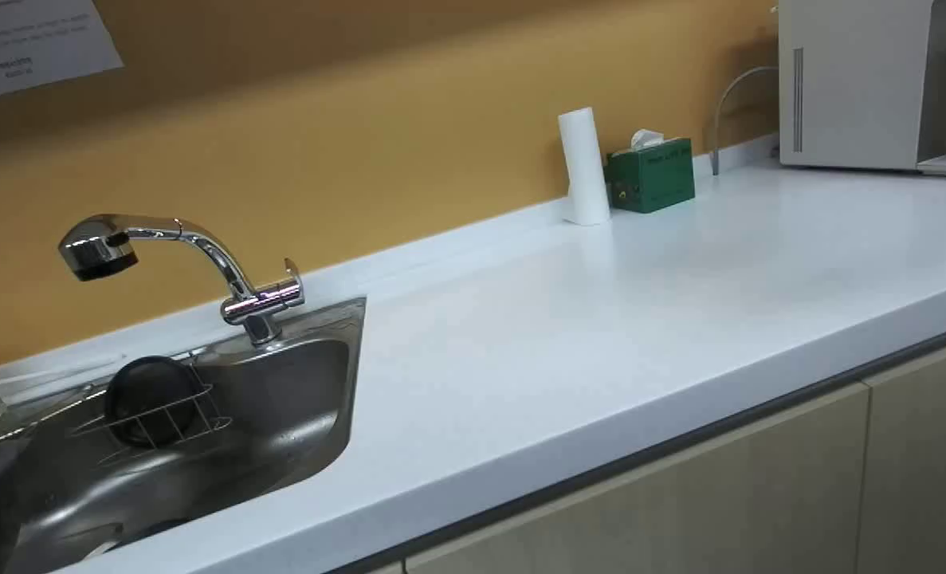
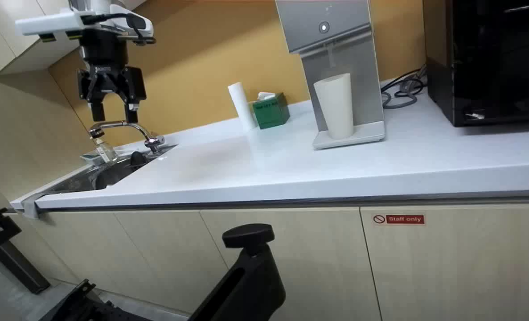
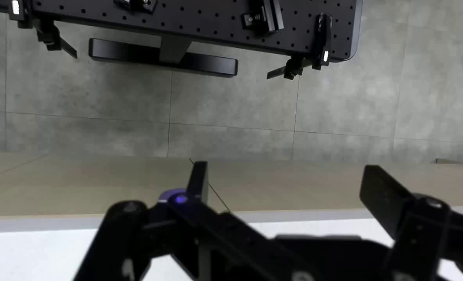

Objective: Put the white cup on the counter.

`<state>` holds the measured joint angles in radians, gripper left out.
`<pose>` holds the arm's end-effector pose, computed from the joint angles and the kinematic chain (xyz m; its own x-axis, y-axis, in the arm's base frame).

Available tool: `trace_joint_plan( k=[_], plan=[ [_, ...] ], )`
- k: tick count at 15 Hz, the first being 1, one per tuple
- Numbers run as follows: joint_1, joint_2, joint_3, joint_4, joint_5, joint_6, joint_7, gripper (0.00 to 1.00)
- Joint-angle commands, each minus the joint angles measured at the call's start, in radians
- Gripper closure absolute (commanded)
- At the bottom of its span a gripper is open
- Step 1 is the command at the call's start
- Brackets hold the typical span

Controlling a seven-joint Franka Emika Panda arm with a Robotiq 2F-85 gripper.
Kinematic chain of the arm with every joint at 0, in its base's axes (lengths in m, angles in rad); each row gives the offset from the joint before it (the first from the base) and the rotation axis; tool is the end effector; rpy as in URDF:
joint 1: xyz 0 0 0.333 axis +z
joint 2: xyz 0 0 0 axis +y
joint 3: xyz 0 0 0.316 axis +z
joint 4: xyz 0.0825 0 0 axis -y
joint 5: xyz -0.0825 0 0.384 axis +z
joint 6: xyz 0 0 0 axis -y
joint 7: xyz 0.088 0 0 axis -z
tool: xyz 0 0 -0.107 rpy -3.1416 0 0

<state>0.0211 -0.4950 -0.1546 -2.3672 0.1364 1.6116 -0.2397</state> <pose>0.3700 -0.0401 0.4887 0.9689 0.1352 -0.2071 0.0791 -0.9628 -0.2583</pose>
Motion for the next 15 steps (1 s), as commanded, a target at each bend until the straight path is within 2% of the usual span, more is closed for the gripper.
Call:
trace_joint_plan(
  k=[1, 12, 15],
  plan=[
    [-0.019, 0.002, 0.015, 0.001, 0.006, -0.002, -0.007, 0.0],
    [-0.019, 0.002, 0.015, 0.001, 0.006, -0.001, -0.008, 0.0],
    [-0.046, -0.002, 0.041, -0.026, -0.023, 0.157, 0.048, 0.0]
  ],
)
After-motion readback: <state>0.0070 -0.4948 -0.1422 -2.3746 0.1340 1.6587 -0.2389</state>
